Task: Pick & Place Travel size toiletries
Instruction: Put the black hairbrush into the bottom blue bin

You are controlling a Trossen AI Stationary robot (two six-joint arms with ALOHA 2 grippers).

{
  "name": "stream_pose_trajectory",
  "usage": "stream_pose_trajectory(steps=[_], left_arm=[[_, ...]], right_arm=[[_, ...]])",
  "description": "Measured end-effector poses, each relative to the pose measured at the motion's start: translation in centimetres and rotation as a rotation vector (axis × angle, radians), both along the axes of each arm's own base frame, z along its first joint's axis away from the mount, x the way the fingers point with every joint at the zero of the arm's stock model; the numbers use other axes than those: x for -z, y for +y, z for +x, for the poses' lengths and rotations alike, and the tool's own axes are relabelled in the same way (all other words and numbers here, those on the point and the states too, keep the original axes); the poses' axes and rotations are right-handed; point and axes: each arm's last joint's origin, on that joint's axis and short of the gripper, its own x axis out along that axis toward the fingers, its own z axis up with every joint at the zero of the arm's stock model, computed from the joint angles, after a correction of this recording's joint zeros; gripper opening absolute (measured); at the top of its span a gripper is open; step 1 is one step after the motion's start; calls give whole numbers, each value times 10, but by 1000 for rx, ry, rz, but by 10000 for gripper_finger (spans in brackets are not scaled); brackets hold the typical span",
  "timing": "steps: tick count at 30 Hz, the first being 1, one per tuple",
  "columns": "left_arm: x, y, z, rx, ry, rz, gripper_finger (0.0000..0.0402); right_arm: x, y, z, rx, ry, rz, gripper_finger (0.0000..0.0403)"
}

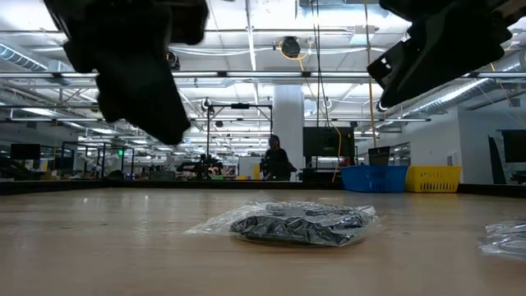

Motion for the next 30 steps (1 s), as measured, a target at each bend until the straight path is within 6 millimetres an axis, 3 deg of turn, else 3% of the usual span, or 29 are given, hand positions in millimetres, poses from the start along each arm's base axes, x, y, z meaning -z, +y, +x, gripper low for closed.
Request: stream_pose_trajectory(steps=[6, 14, 23, 30], left_arm=[[33, -4, 25, 121, -19, -82, 124], [63, -5, 43, 163, -50, -161, 124], [80, 2, 54, 141, -77, -193, 124], [80, 5, 57, 130, -91, -194, 124]], right_arm=[[12, 4, 10, -2, -2, 0, 86], [34, 4, 17, 27, 78, -19, 86], [43, 4, 17, 29, 121, -40, 86], [47, 1, 15, 54, 136, -33, 86]])
